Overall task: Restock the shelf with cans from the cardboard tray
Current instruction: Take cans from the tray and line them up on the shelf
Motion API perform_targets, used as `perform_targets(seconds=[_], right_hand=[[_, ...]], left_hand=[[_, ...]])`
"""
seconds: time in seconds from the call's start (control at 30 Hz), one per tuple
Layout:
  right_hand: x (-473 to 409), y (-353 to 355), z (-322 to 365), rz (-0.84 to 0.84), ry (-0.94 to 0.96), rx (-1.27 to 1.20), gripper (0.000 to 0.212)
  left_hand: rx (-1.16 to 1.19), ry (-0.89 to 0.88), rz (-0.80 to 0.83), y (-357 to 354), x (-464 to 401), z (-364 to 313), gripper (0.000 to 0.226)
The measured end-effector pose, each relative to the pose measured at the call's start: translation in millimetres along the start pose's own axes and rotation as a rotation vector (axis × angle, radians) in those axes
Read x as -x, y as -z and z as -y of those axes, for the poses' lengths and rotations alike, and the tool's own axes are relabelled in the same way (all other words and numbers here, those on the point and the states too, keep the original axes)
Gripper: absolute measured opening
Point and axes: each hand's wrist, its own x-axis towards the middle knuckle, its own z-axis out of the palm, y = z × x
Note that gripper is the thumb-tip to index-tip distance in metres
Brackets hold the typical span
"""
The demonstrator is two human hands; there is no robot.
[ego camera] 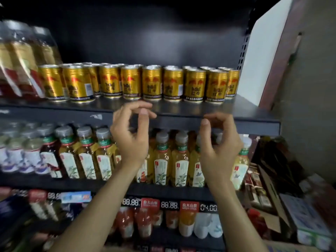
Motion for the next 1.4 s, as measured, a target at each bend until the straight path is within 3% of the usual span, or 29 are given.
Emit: perform_targets(seconds=[0.13, 0.33, 0.37, 0.53, 0.67, 0.8, 0.9, 1.0, 1.1, 1.23, 1.4], right_hand=[[86.8, -12.8, 2.0, 0.169, -0.089, 0.014, 0.015], [225.0, -22.1, -6.0, 0.772, -0.345, 0.148, 0.024], [250.2, -23.1, -7.9, 0.870, -0.399, 0.168, 0.027], [359.6, -20.6, -6.0, 1.226, -0.611, 0.281, 0.029], [411.0, -14.9, 6.3, 1.474, -0.580, 0.390, 0.044], [440.5, -8.5, 9.7, 1.764, -0.337, 0.521, 0.064], [451.4, -9.2, 10.7, 1.855, -0.155, 0.600, 0.077], [458.6, -14.6, 12.8, 1.918, -0.139, 0.650, 0.073], [464.6, -19.9, 13.3, 1.918, -0.171, 0.678, 0.063], [465.3, -22.6, 10.2, 1.874, -0.199, 0.638, 0.067], [438.6, -18.0, 13.3, 1.633, -0.453, 0.579, 0.074]], left_hand=[[-0.013, 0.223, 0.038, 67.4, 55.3, 17.4, 0.015], [-0.296, 0.831, 0.594, 202.6, 163.2, 63.0, 0.003], [-0.339, 0.914, 0.668, 228.0, 181.4, 68.6, 0.011], [-0.393, 1.220, 0.982, 321.1, 262.5, 79.8, 0.019], [-0.375, 1.152, 1.327, 341.7, 309.3, 87.7, 0.037], [-0.361, 1.049, 1.635, 338.9, 341.0, 96.2, 0.054], [-0.355, 0.919, 1.804, 332.5, 352.8, 97.0, 0.071], [-0.444, 0.737, 1.945, 330.8, 359.3, 94.6, 0.082], [-0.498, 0.683, 1.946, 330.3, 366.5, 90.9, 0.082], [-0.519, 0.650, 1.908, 329.9, 367.6, 95.4, 0.077], [-0.506, 0.897, 1.667, 334.1, 346.6, 97.8, 0.078]])
